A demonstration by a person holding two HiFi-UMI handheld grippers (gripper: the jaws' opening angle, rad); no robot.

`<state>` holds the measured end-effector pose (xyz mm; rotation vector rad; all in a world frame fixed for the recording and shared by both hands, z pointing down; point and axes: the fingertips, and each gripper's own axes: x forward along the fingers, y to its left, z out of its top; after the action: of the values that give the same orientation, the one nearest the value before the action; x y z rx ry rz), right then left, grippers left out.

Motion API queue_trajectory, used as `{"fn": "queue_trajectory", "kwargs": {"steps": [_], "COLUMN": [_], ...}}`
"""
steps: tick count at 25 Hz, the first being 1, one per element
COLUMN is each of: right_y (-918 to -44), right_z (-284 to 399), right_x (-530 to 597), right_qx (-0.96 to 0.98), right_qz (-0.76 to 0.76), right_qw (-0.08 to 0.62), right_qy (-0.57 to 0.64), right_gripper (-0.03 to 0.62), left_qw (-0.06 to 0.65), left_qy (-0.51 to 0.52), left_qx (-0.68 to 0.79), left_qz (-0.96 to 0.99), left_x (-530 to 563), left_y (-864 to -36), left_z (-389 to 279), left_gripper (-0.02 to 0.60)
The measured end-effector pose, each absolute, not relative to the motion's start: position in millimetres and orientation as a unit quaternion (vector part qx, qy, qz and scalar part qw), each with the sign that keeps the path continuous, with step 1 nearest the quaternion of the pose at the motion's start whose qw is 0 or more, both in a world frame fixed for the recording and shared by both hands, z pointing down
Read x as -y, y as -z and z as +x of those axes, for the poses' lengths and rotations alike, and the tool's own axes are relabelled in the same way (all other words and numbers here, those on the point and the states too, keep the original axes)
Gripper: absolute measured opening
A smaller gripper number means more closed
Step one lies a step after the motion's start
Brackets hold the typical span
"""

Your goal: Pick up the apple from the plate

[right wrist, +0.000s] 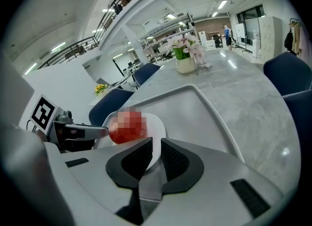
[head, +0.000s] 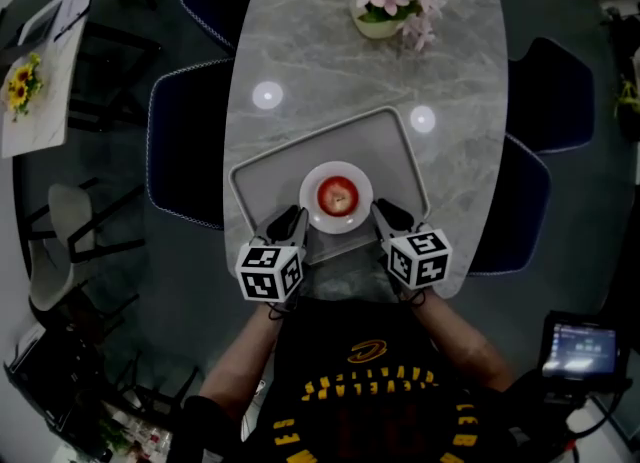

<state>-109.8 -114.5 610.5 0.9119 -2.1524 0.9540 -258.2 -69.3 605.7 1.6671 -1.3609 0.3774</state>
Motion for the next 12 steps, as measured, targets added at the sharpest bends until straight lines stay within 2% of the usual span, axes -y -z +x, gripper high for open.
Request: {"fn": "queue_trajectory", "kwargs": {"steps": [7,12], "right_y": [-623.8,-633.6], "right_z": [-111.3,-110.0], "right_x": [108.0,103.0], "right_qx": [0.786,0.757], "right_qz": [0.334,0.337], "right_qw": [0.337,0.328], "right_qy": [-0.395,-0.453], "right_gripper": [0.055,0.055], "left_qw": [0.563,0.593], "left_qy": [-0.118,-0.095], "left_qx": [0.529,0.521], "left_qz": [0.623,0.606], "left_x": [56.8,54.7], "left_y": [-626.6,-626.7], "left_z": [-253.8,-255.7], "left_gripper": [0.055,0.055]}}
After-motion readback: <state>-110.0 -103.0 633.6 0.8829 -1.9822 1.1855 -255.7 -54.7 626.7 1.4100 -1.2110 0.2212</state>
